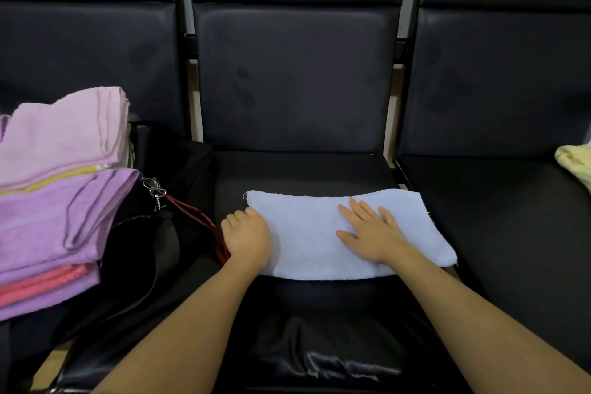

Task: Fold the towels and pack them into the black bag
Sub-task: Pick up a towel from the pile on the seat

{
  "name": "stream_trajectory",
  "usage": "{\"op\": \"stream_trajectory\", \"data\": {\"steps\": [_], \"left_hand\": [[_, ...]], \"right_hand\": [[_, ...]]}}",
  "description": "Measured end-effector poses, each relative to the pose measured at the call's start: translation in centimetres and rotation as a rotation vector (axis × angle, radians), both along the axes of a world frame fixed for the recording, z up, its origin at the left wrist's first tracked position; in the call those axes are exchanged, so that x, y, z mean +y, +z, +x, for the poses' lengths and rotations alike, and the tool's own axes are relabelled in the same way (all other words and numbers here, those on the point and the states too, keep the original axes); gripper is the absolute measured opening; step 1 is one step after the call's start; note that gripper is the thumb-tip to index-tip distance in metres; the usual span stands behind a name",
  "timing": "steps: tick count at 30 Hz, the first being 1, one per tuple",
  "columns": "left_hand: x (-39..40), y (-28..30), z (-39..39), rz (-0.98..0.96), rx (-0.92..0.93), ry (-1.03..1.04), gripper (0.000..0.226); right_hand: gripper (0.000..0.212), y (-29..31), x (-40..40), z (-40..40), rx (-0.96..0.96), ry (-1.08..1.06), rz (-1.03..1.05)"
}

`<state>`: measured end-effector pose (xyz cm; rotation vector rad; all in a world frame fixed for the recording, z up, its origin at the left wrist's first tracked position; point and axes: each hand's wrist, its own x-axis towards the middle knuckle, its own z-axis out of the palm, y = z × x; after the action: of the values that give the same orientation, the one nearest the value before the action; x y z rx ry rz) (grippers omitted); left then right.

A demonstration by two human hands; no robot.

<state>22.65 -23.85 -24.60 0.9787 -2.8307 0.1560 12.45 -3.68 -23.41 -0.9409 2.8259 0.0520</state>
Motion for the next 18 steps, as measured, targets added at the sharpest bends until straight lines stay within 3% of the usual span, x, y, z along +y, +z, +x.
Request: {"op": "stream_trajectory", "data": {"steps": [2, 6, 11, 15, 18], "left_hand": [[-0.1, 1.2, -0.3, 0.026, 0.057, -0.053, 0.023], [-0.2, 3.3, -0.1, 0.004, 0.158, -0.115, 0.057], [-1.0, 5.3, 1.4, 0.085, 0.308, -0.169, 0.07], [-0.5, 6.7, 2.6, 0.184, 0.29, -0.213, 0.059], [0.1, 7.1, 2.8, 0.289, 0.251, -0.221, 0.049]], "right_hand": [[0.063, -0.2, -0.2, 0.0, 0.008, -0.006, 0.035], [0.068, -1.0, -1.7, 0.6, -0.005, -0.021, 0.09], [0.073, -2.3, -5.9, 2.1, -0.137, -0.042, 0.023], [0.063, -2.2, -7.9, 3.6, -0.299, 0.001, -0.23], [0.051, -1.3, -7.3, 3.9, -0.228, -0.057, -0.461]]}}
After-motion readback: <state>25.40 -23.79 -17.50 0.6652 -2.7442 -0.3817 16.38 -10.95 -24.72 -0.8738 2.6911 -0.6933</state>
